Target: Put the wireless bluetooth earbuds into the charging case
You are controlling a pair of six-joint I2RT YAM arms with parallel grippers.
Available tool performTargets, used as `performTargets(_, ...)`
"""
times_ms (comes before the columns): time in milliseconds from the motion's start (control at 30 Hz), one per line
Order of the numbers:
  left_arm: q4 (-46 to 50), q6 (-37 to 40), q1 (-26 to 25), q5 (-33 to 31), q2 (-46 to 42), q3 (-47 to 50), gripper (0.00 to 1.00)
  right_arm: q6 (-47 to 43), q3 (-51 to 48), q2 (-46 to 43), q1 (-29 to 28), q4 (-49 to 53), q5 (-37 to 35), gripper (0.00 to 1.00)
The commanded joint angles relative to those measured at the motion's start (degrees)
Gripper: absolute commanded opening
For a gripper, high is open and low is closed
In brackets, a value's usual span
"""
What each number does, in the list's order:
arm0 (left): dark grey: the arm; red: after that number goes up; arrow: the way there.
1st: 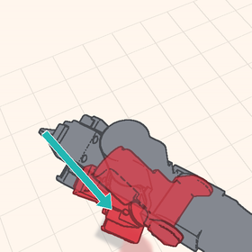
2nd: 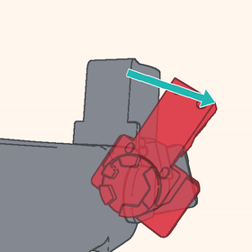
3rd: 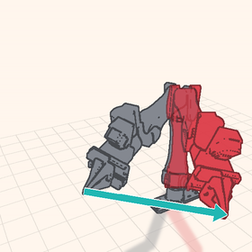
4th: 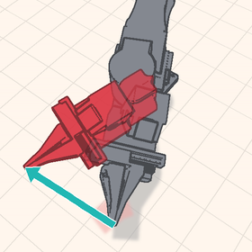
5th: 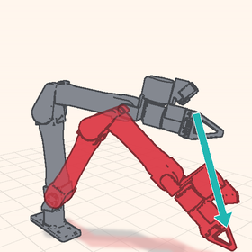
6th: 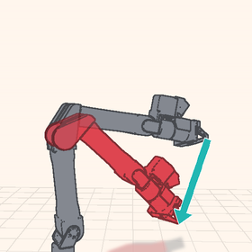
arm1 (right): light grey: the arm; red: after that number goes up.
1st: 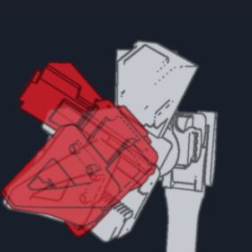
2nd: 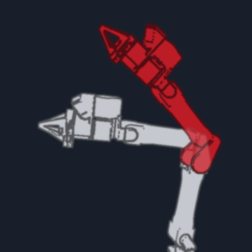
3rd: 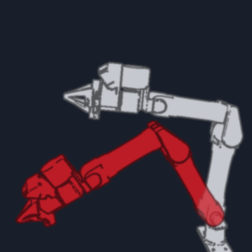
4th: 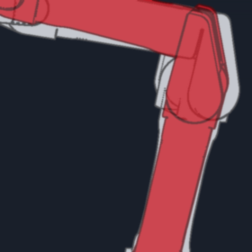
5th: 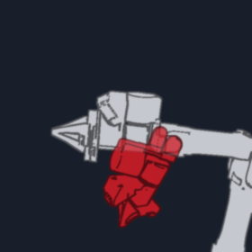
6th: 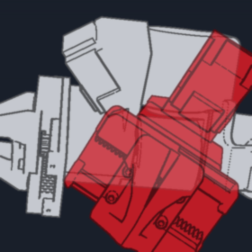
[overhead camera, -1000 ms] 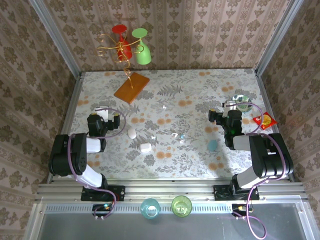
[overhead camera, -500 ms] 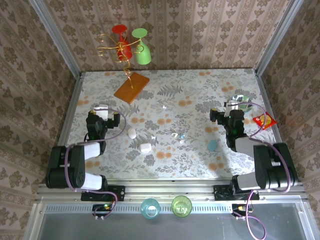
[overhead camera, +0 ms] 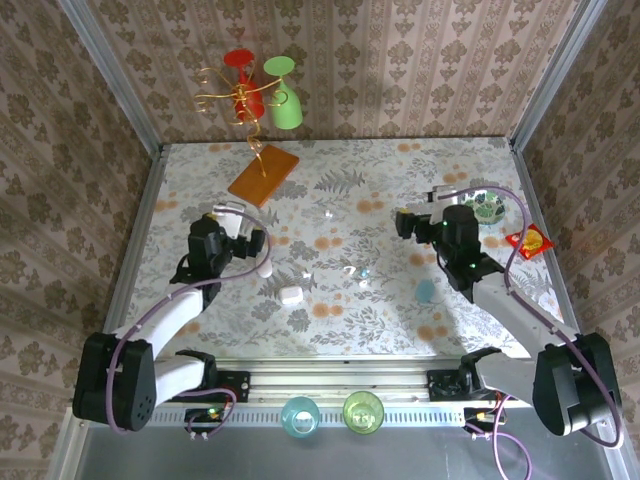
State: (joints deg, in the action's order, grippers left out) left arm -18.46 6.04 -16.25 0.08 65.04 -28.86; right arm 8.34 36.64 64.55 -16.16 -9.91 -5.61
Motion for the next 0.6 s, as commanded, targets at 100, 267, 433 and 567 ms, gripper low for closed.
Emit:
performTargets(100,11.6,-4.3,-4.7,0.3,-1.2,-5.2,1.00,8.2,6.9,3.7,-8.1,13.9,0.7,1.00)
performTargets(267,21.3,-17.1,-7.3,-2.8,-1.0,-8.6,1.00,10.7,9.4,8.4,-15.8,13.2,2.1,1.00)
performTargets(433,33.5,-31.1,-8.2,-7.9,-0.8,-10.0,1.00,11.6,11.2,14.2,-20.7,9.7,3.4,1.00)
performTargets(567,33.9,-38.4,-9.5,-9.8,0.0,-7.9,1.00,11.4,12.9,18.8,-22.4,8.9,3.7,1.00)
